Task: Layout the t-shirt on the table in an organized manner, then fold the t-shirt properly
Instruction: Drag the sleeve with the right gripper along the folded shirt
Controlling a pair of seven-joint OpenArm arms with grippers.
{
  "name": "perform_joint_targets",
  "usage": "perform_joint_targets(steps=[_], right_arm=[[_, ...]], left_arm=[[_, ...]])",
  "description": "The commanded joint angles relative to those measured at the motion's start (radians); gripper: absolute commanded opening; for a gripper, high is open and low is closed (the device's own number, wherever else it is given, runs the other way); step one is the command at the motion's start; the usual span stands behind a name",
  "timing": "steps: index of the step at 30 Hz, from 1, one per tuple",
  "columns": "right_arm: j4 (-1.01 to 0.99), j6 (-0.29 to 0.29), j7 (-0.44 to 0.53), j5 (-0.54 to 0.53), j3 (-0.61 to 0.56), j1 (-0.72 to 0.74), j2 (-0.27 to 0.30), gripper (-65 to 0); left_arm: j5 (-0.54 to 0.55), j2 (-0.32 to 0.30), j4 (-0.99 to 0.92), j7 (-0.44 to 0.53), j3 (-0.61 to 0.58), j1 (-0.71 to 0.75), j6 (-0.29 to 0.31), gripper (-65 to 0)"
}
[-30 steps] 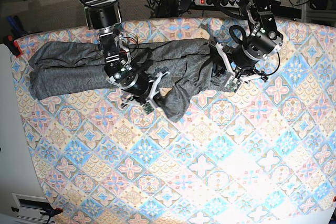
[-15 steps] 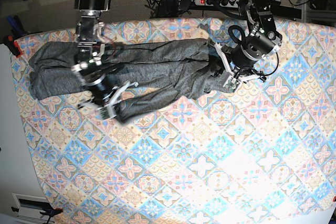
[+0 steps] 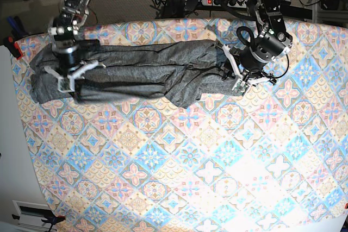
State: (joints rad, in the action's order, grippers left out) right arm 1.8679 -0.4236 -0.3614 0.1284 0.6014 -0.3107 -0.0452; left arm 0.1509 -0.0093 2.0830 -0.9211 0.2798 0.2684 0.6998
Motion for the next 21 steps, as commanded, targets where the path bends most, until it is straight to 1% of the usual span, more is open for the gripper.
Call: perform_joint_targets(steps=[1, 3, 6, 12, 15, 18, 21], right_arm=[[0.023, 0.01, 0.084, -0.048, 0.021, 0.021, 0.011, -65.0], [0.023, 0.01, 0.127, -0.098, 0.07, 0.017, 0.009, -65.0], [0.023, 0.01, 0.147, -0.128, 0.133, 0.018, 0.005, -65.0], [0.023, 0.01, 0.15, -0.128, 0.249, 0.021, -0.06, -65.0], [0.023, 0.01, 0.15, -0.132, 0.302, 0.026, -0.086, -65.0], [0.023, 0.01, 0.15, -0.191, 0.36, 0.069, -0.089, -65.0], [0.023, 0.01, 0.15, -0.238, 0.444, 0.103, -0.089, -65.0]], left_arm=[[0.013, 0.001, 0.017, 0.017, -0.001, -0.007, -0.002, -47.8], [0.013, 0.002, 0.017, 0.017, -0.001, -0.007, -0.002, -47.8], [0.013, 0.002, 0.017, 0.012, -0.003, -0.007, -0.002, -47.8], [0.013, 0.002, 0.017, 0.01, -0.003, -0.007, -0.002, -47.8], [0.013, 0.001, 0.017, 0.01, -0.021, -0.007, -0.002, -47.8], [0.013, 0.002, 0.017, 0.009, -0.027, -0.005, -0.002, -47.8], [0.013, 0.002, 0.017, 0.009, -0.027, -0.005, -0.002, -47.8]])
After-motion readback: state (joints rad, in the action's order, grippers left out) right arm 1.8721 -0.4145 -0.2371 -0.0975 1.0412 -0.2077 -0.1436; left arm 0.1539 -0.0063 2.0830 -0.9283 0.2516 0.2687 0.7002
